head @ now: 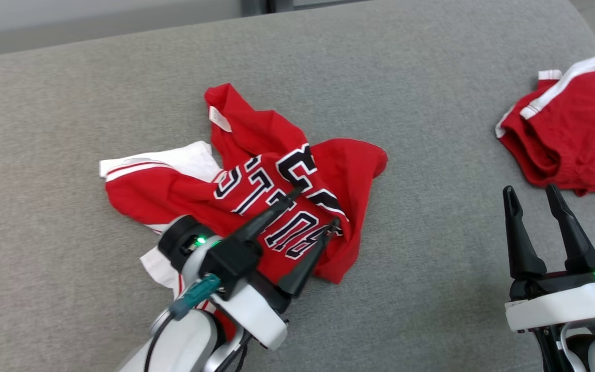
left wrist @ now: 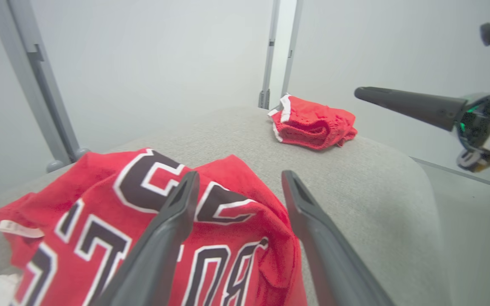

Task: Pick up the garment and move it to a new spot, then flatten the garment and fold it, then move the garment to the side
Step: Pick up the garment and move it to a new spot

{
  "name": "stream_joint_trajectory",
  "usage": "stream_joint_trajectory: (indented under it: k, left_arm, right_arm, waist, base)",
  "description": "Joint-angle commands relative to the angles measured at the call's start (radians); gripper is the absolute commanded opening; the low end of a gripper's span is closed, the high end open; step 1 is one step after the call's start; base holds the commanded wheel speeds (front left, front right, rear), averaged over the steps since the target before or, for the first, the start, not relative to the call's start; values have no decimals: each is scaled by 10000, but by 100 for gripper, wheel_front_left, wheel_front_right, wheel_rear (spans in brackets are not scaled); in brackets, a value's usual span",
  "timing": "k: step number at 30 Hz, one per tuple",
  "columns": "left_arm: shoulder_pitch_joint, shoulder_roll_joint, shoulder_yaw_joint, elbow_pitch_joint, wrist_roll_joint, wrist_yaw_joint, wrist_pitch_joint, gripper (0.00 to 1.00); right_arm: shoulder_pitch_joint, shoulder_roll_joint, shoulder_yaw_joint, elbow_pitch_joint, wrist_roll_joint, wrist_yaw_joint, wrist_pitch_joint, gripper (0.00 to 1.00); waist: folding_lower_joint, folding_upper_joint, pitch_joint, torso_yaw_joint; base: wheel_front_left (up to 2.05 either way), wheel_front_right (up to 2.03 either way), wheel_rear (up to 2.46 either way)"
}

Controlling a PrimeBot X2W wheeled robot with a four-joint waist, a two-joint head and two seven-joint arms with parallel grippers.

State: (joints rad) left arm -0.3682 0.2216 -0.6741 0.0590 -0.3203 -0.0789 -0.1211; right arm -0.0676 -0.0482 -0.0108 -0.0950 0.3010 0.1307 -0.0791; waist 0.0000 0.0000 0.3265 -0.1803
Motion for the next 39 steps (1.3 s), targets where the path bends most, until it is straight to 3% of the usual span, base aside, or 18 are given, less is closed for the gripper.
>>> stream_joint_trajectory:
  k: [1, 12, 19, 26, 39]
  left_arm:
    - [194, 83, 285, -120, -143, 257, -202, 100]
    - [947, 562, 2828, -358, -1075, 1891, -1101, 100]
    - [1955, 1047, 4287, -258, -1494, 2471, -1350, 100]
    - [2945, 1291, 4940, -401, -1530, 2641, -1405, 100]
    - [4250, 1246, 4805, -805, -1300, 2218, -1418, 100]
  right_arm:
    - [30, -47, -72, -116, -114, 3, 94, 100]
    - [221, -50, -334, -524, -711, 3, 580, 100]
    - [381, -50, -313, -567, -964, 3, 778, 100]
    - [631, -49, -293, -527, -1088, 3, 936, 100]
    - [1426, -49, -369, -452, -1096, 3, 1227, 100]
  waist:
    - [0, 0, -299, 374]
    - [0, 0, -933, 1486]
    - [0, 0, -1329, 1840]
    - [0, 0, -1676, 1988]
    - [0, 0, -2643, 2130]
  base:
    - [0, 0, 0]
    - [0, 0, 0]
    - [0, 0, 0]
    - [0, 0, 0]
    - [0, 0, 0]
